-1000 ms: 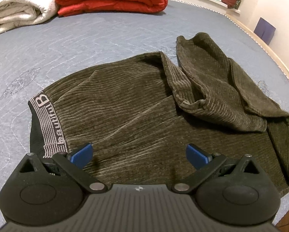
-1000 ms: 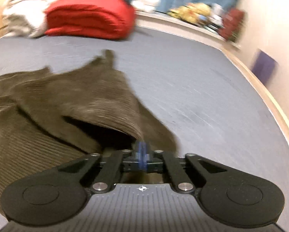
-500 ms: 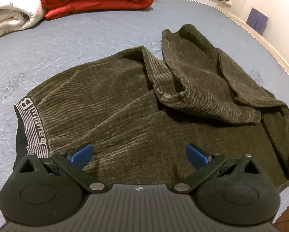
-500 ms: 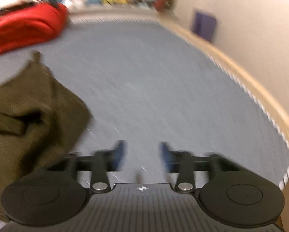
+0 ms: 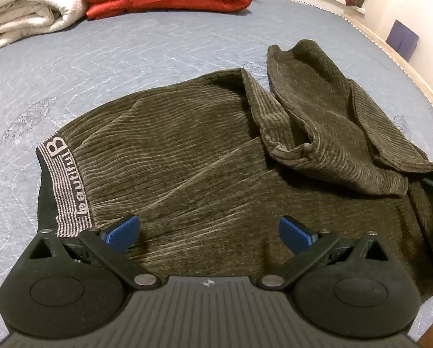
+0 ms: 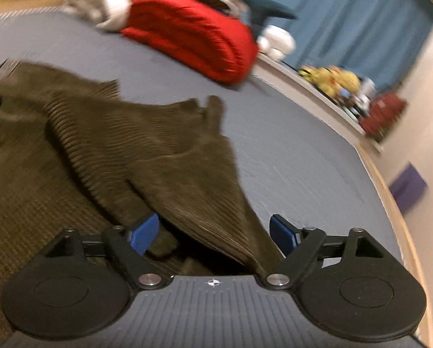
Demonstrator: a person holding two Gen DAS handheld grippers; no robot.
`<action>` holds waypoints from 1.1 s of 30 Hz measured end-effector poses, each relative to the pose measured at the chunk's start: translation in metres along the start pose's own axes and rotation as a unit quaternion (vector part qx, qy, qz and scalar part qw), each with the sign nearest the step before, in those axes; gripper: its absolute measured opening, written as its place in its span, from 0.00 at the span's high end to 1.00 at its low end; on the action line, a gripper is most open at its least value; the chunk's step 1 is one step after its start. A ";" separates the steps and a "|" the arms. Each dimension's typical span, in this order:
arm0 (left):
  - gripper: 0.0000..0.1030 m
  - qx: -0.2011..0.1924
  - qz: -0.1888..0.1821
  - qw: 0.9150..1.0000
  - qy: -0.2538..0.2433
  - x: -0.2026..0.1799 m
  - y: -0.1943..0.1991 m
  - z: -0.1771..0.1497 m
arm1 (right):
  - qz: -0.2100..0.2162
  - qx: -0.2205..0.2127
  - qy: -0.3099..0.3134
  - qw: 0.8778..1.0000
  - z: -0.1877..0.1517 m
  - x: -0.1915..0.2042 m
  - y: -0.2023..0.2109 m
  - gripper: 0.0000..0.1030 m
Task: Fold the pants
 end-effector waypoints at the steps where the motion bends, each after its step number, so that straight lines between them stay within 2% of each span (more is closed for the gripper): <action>1: 0.01 -0.001 -0.001 1.000 0.000 0.000 0.000 0.000 | -0.002 0.001 0.013 1.000 0.001 0.005 0.002 0.17; 5: 0.01 -0.003 -0.006 1.000 -0.002 -0.002 0.002 0.000 | -0.029 0.009 0.076 0.997 0.001 0.022 -0.014 0.18; 8: 0.01 -0.004 -0.008 1.000 -0.002 -0.001 0.002 0.000 | -0.052 0.033 0.100 0.993 -0.003 0.024 -0.031 0.20; 10: 0.01 -0.004 -0.007 1.000 0.000 0.001 0.002 0.000 | -0.059 0.044 0.103 0.992 -0.004 0.022 -0.039 0.27; 12: 0.01 -0.004 -0.006 1.000 0.004 0.005 0.002 0.000 | -0.061 0.051 0.101 0.992 -0.003 0.021 -0.044 0.45; 13: 0.01 -0.005 -0.006 1.000 0.006 0.007 0.003 0.001 | -0.060 0.052 0.098 0.992 -0.004 0.021 -0.047 0.51; 15: 0.01 -0.006 -0.006 1.000 0.008 0.010 0.004 0.001 | -0.059 0.058 0.091 0.992 -0.005 0.018 -0.049 0.79; 21: 0.01 -0.011 -0.009 1.000 0.006 0.008 0.008 0.001 | -0.052 0.048 0.048 0.996 0.004 0.002 -0.039 0.88; 28: 0.01 -0.012 -0.008 1.000 0.003 0.006 0.011 0.001 | -0.069 0.015 -0.024 0.997 0.016 -0.037 -0.010 0.92; 33: 0.01 -0.011 -0.004 1.000 0.002 0.006 0.009 0.000 | -0.070 0.014 -0.077 0.994 0.012 -0.062 0.006 0.92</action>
Point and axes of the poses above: each gripper's, at about its wrist camera, not at the fingertips, and y roughly against the way its jaws point, x to its left, z to its top, the point moved 9 cm from there along -y, roughly the way its jaws point, and after that the axes turned 15 degrees about -y, right-handed, at the moved point
